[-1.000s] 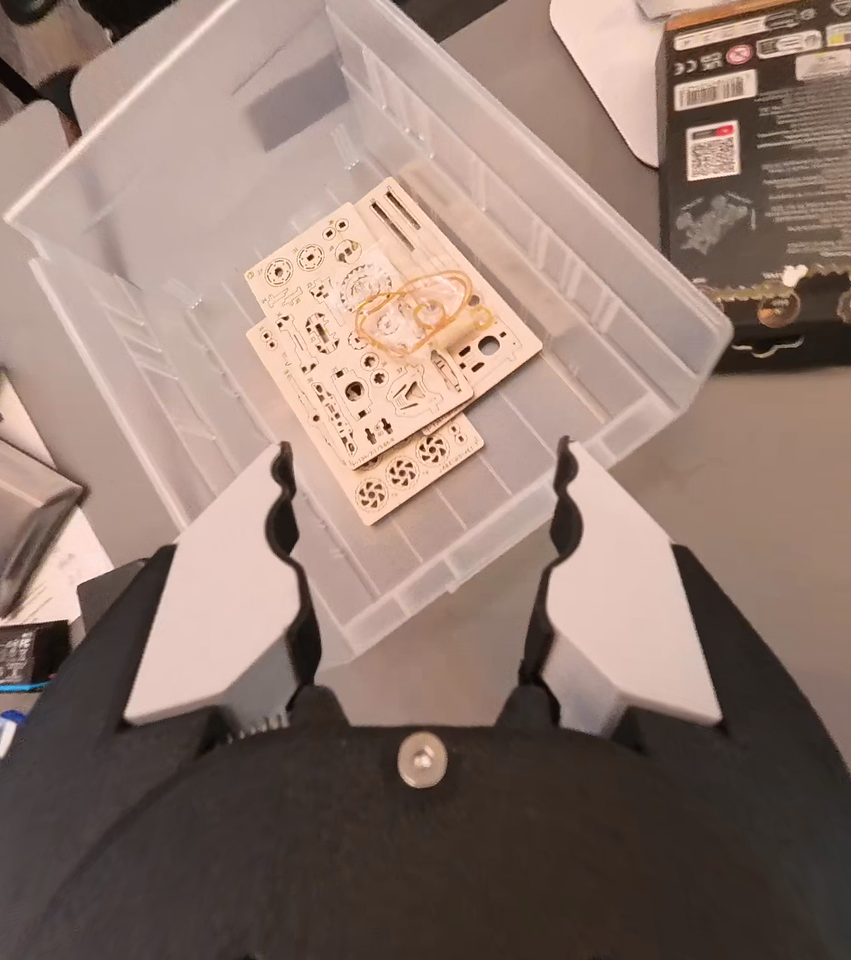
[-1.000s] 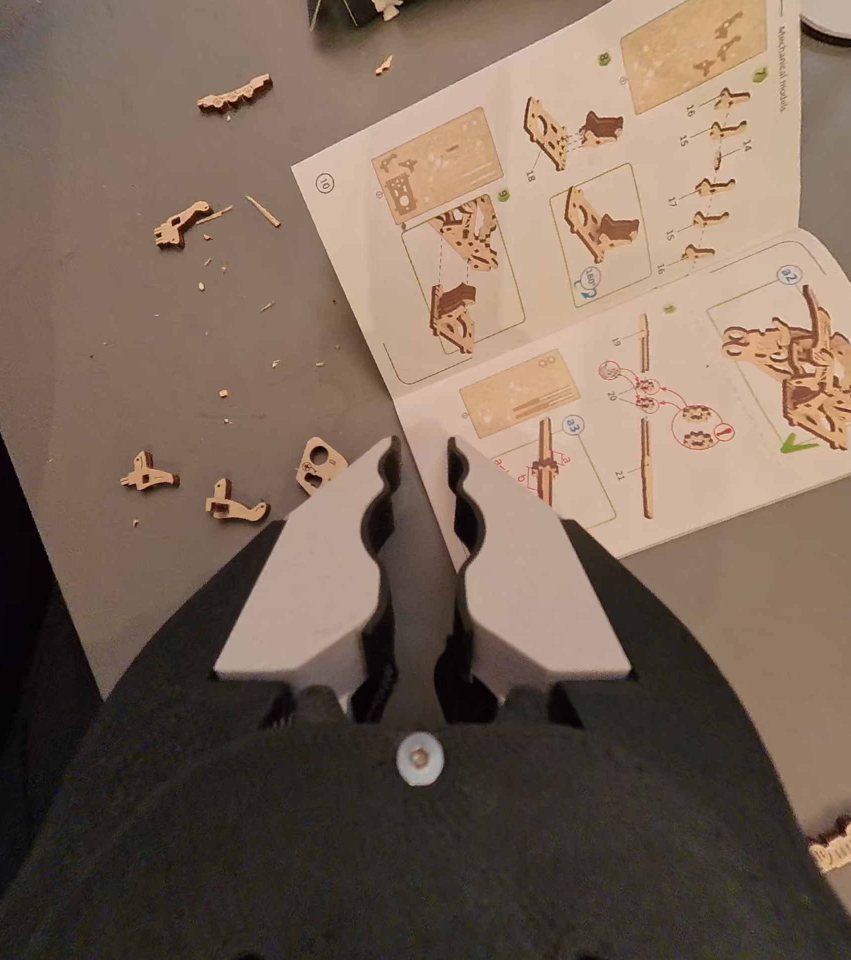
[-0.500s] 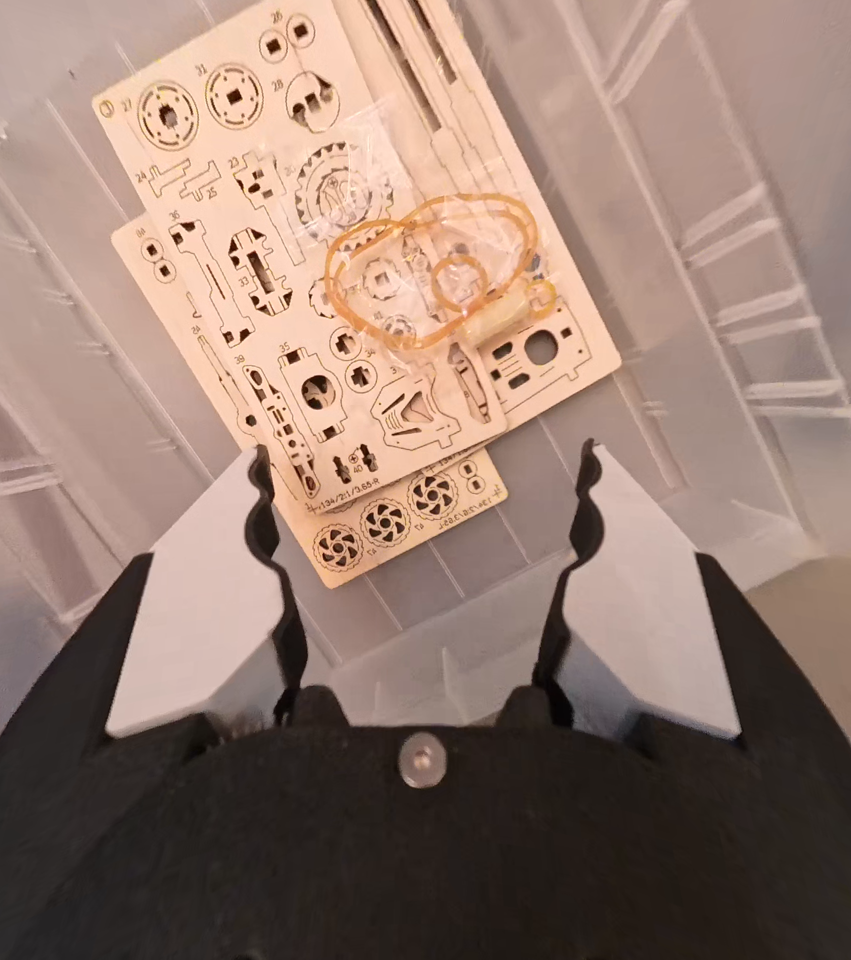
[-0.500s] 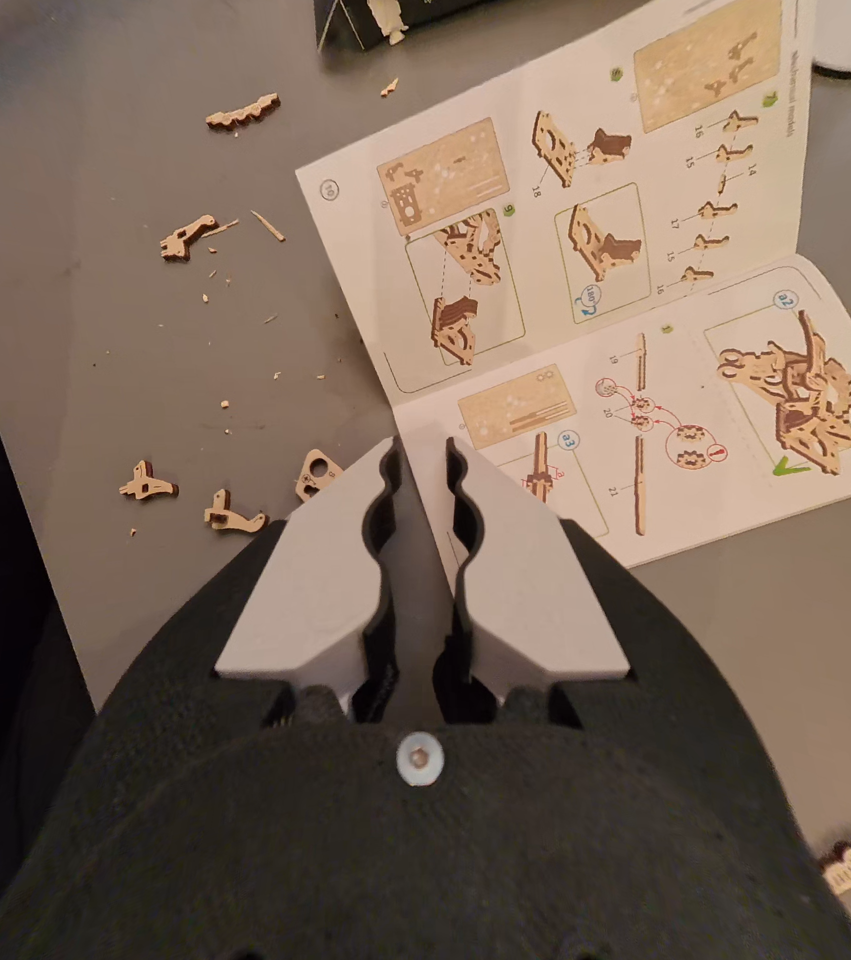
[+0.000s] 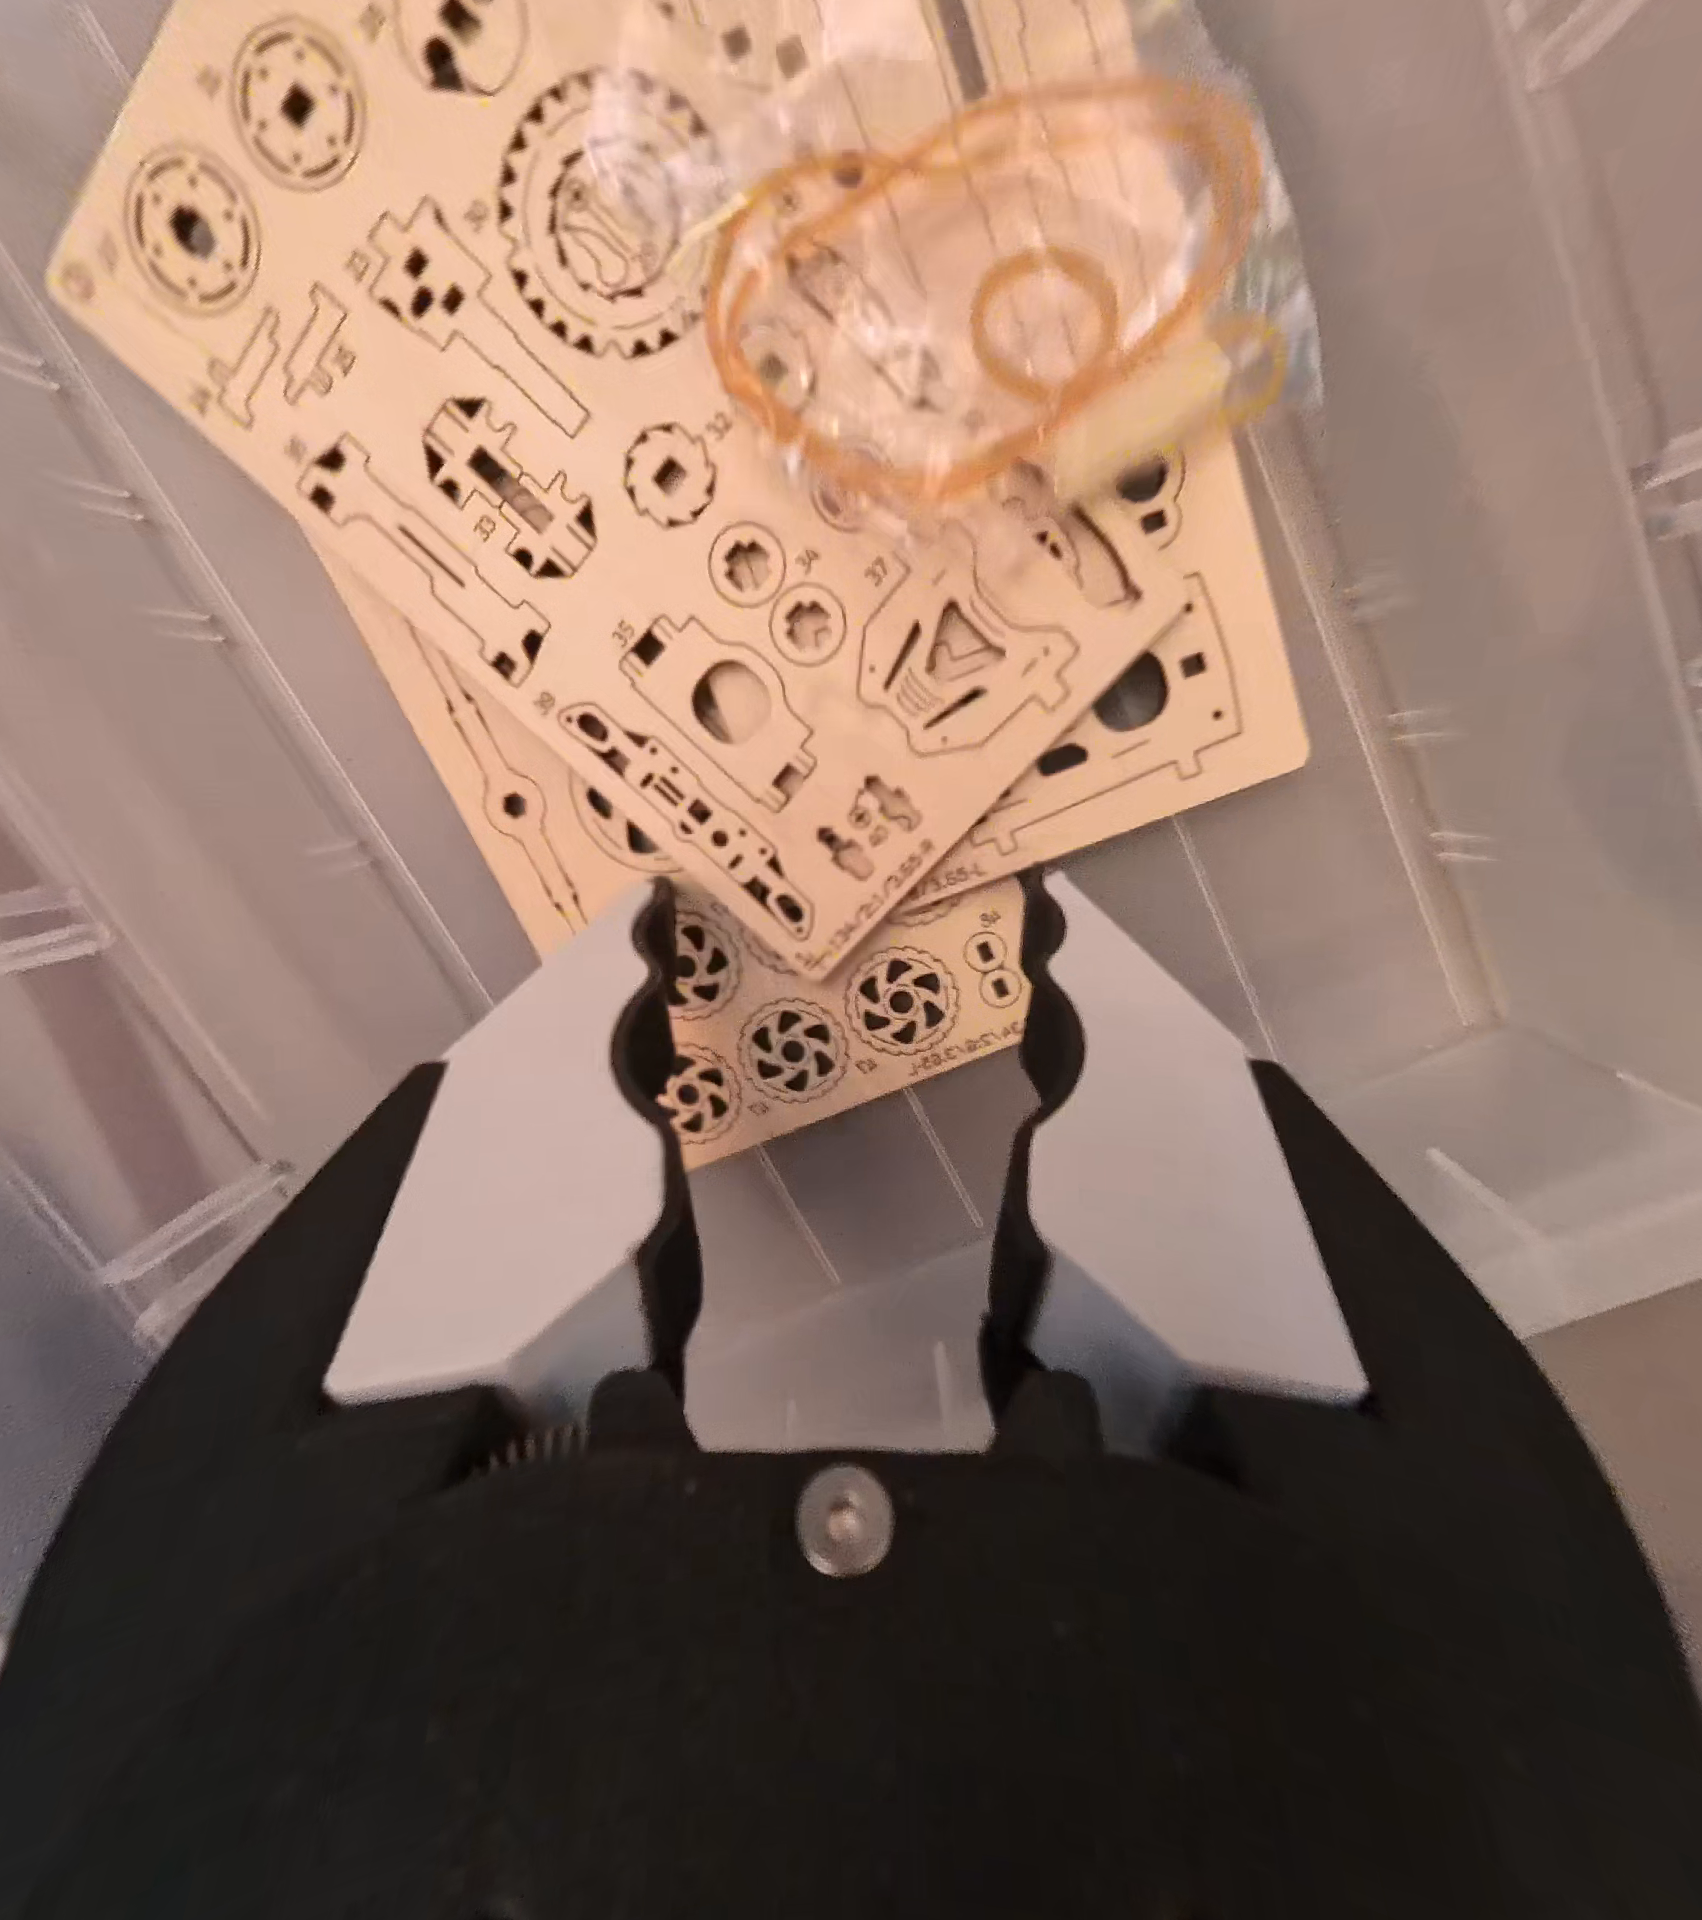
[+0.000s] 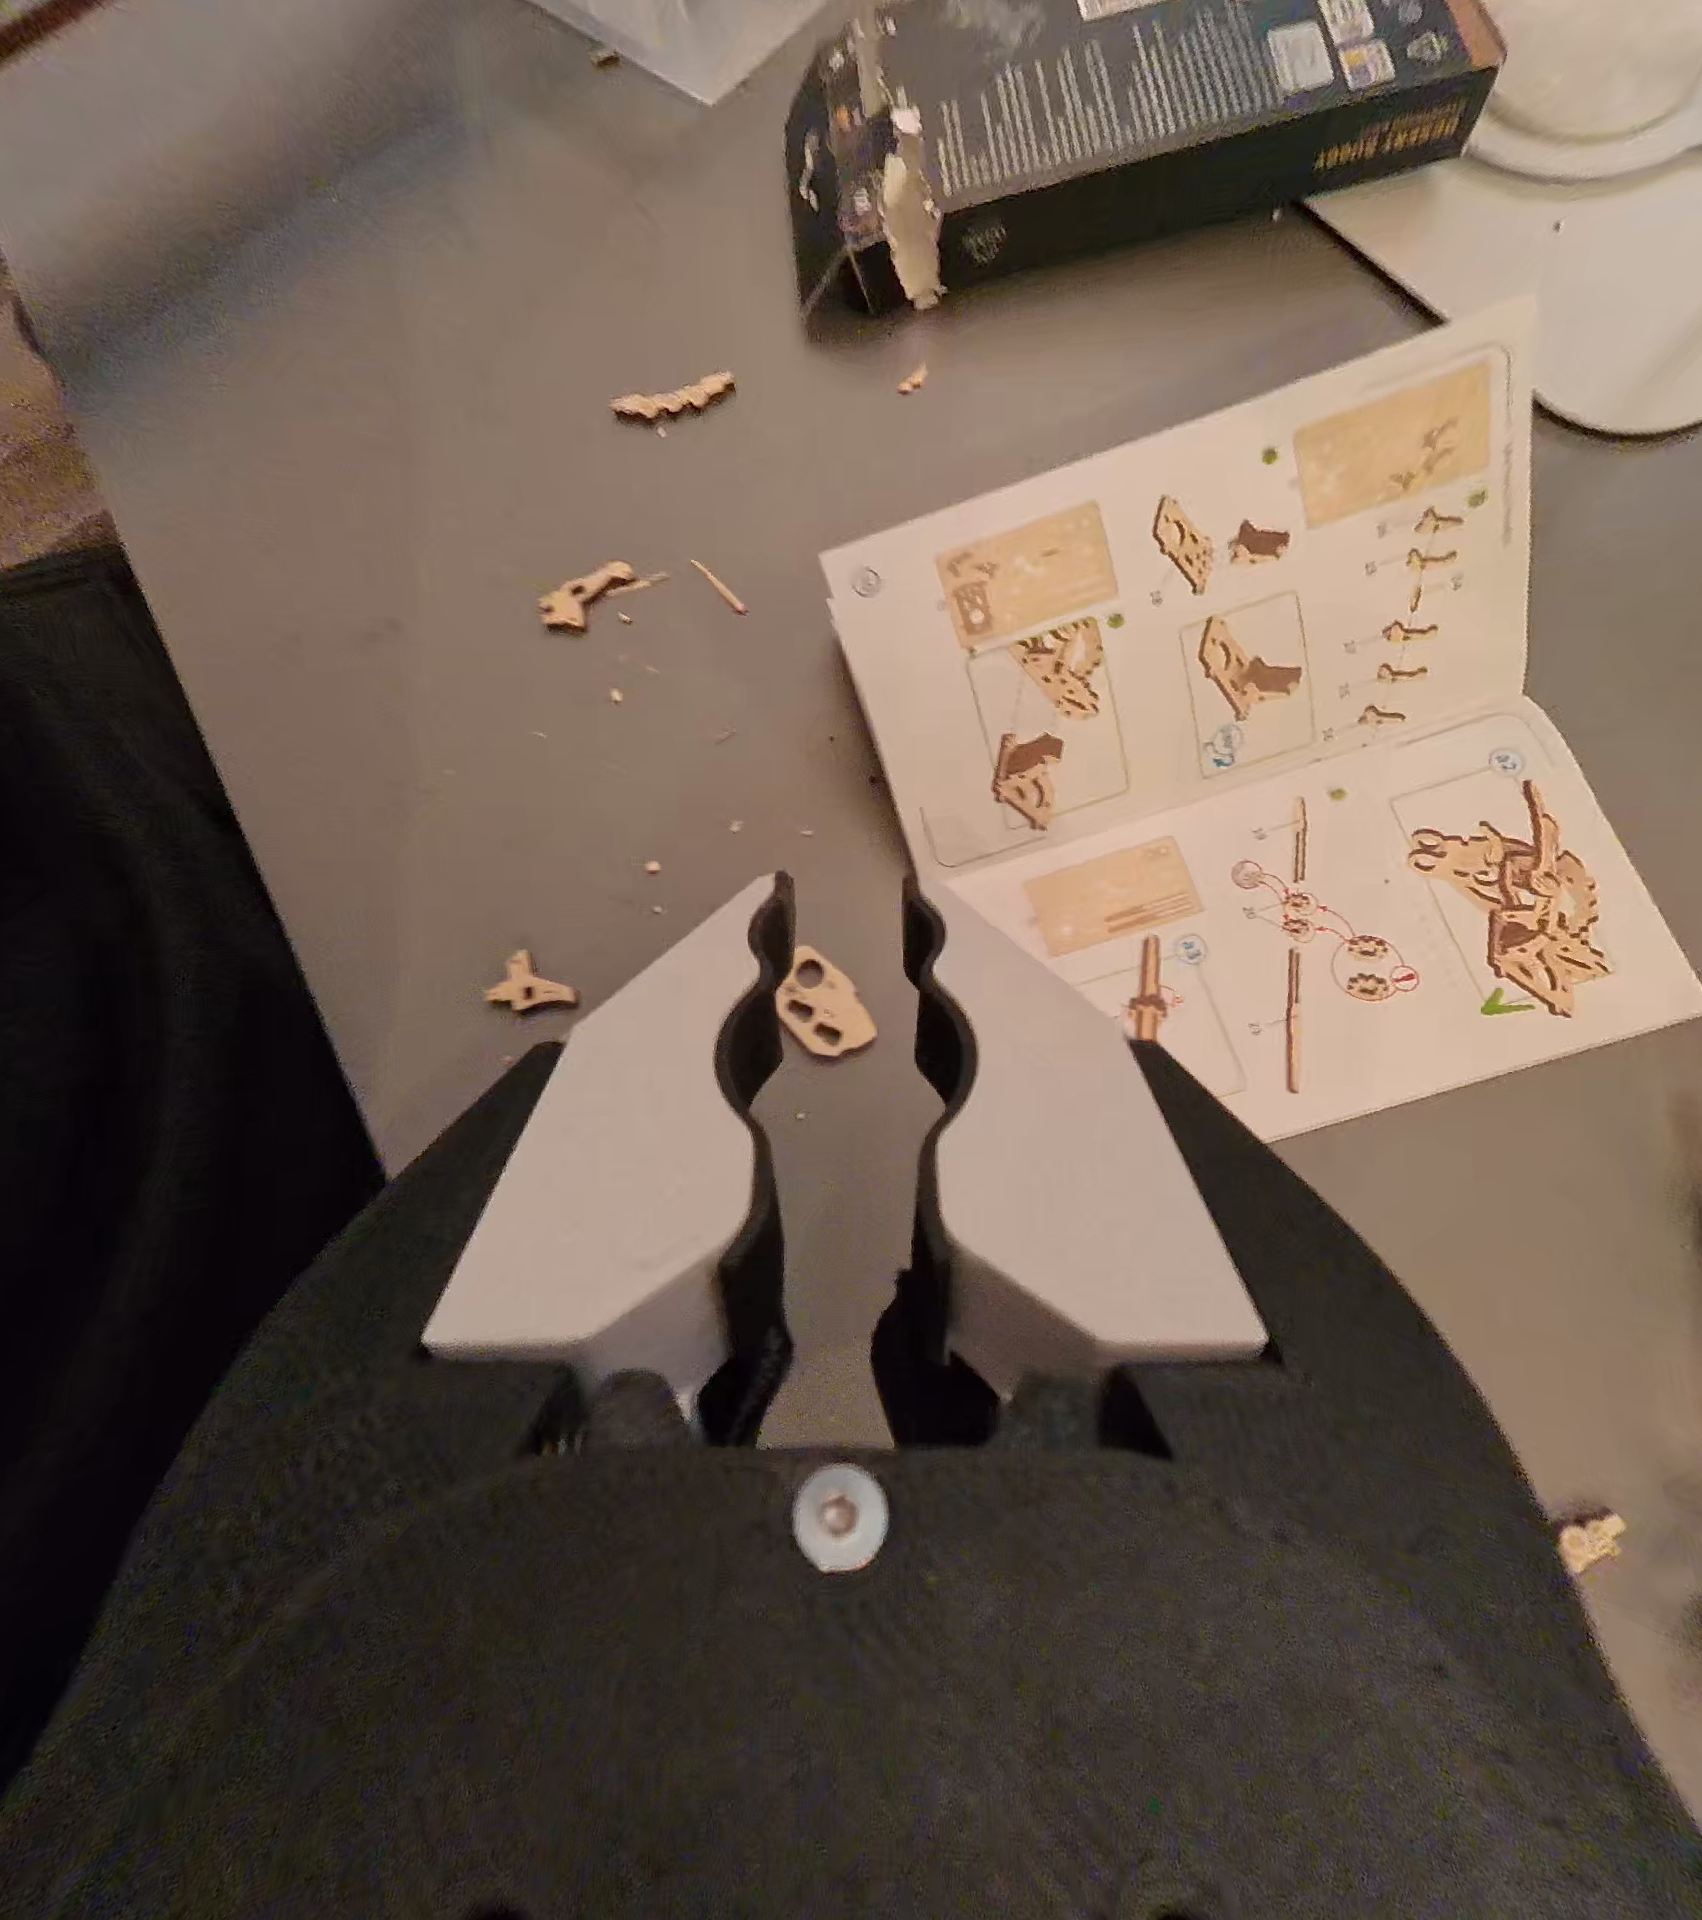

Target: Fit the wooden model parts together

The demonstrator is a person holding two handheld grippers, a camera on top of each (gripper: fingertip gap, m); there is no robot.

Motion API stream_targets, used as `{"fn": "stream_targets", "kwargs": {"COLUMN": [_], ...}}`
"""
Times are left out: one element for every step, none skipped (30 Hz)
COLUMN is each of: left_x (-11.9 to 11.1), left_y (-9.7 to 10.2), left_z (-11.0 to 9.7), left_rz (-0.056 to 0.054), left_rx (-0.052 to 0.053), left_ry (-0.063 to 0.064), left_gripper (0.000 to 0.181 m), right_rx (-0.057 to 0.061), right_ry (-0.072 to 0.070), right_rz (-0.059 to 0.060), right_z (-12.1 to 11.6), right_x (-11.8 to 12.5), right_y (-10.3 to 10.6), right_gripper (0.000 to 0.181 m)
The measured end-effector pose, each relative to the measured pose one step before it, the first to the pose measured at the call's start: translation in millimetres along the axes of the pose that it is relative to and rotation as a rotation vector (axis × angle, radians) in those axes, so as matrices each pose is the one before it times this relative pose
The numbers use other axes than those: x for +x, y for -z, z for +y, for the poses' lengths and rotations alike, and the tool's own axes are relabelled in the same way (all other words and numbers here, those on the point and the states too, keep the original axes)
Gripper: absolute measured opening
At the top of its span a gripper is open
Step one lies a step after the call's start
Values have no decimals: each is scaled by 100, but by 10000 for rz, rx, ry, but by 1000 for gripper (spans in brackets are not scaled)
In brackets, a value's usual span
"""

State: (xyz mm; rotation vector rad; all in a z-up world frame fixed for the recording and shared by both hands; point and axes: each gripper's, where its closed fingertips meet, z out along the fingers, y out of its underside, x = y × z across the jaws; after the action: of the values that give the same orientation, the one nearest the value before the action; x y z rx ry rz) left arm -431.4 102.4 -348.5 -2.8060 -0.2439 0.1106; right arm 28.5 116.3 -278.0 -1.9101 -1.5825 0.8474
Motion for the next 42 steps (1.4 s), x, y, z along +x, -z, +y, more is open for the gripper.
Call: {"fn": "stream_targets", "kwargs": {"left_x": [49,58,115,74,21,-45,-71,-58,-40,-22,-26,0,-118,92,80,-54,-16,-46,-64,-54,-124,-191,-175,-199,-288,-305,-245,-264,-267,-220,-196,-120,-210,-130,3,45,-64,-35,-15,-77,-197,-117], "left_y": [10,1,37,23,39,23,7,-6,-15,2,46,66,48,25,-20,-50,-21,76,179,235,251,234,194,215,255,269,249,264,273,269,262,189,149,40,-42,-43,45,118,177,207,224,170], "left_z": [-16,12,-2,28,14,-44,-62,-58,-23,-33,-23,-15,-8,-53,-28,40,-3,-52,-79,-102,-84,-53,-20,-65,-64,-26,-52,-64,-159,-120,-96,-58,-144,-11,40,0,-84,-164,-258,-272,-219,-141], "left_rz": [-20,-30,-4,-24,-14,-32,-45,-34,-8,-10,-50,-58,-127,-1,-35,-124,-99,-114,-122,-91,-84,-65,-15,-37,-120,-136,-89,-102,-111,-95,-93,-42,-116,-45,13,2,-96,-79,-50,-70,-151,-82], "left_rx": [44,-7,-34,-65,-45,14,62,73,52,64,61,69,56,81,68,1,-6,20,49,90,105,115,102,132,133,94,103,122,188,141,113,73,134,21,-32,-6,49,88,142,141,95,28], "left_ry": [-5,-17,-54,-53,5,28,2,17,89,83,21,-47,-12,-97,-132,-81,-67,-68,-38,-21,-15,5,20,-14,-62,-71,-36,-6,-24,-31,-68,-76,-56,-22,-70,-114,-104,-56,-17,-16,-77,-87], "left_gripper": [63,61,58,55,53,49,43,38,38,34,30,26,22,18,17,16,16,16,15,15,14,14,13,13,12,11,10,8,6,4,2,0,0,0,0,0,0,0,0,0,0,0], "right_rx": [111,127,109,81,81,73,58,64,87,109,106,98,87,79,91,118,121,63,-8,-24,-1,31,51,51,38,11,-22,-39,-34,-22,-19,-20,-22,-27,-35,-33,-28,-24,-11,0,-4,-7], "right_ry": [-33,-36,-72,-124,-145,-128,-82,-16,24,10,-24,-27,-17,-21,-48,-53,-23,14,37,35,3,-35,-58,-58,-51,-34,-11,2,3,0,-4,0,8,5,0,3,2,-9,-21,-26,-20,-2], "right_rz": [-42,-33,-48,-80,-83,-68,-55,-16,16,-8,-70,-107,-102,-74,-79,-135,-145,-93,-40,-18,-6,-7,-15,-15,-19,-27,-14,-4,-15,-18,-14,-15,-12,-8,-9,-1,6,5,-2,-7,-4,4], "right_z": [-153,-2,152,266,277,248,175,68,-40,-104,-88,-67,-64,-48,-88,-176,-213,-138,-3,53,44,17,-26,-24,-14,28,59,77,64,38,23,14,36,37,58,71,64,75,57,39,39,34], "right_x": [-469,-406,-345,-288,-187,-79,4,111,175,125,-1,-112,-151,-113,-113,-210,-254,-196,-124,-64,3,58,87,88,70,24,19,11,-23,-25,-36,-27,-32,-30,-21,6,23,38,39,46,34,33], "right_y": [471,456,417,364,335,322,300,280,235,180,113,47,-15,-37,-46,-51,-52,-64,-47,-25,33,63,77,64,32,-6,-51,-68,-91,-71,-78,-71,-67,-73,-63,-51,-31,-13,-11,6,-11,0], "right_gripper": [18,18,18,17,17,17,18,18,18,18,17,17,17,16,15,14,14,13,13,13,13,13,13,13,13,13,13,13,13,13,13,13,13,13,13,13,13,13,13,13,13,13]}}
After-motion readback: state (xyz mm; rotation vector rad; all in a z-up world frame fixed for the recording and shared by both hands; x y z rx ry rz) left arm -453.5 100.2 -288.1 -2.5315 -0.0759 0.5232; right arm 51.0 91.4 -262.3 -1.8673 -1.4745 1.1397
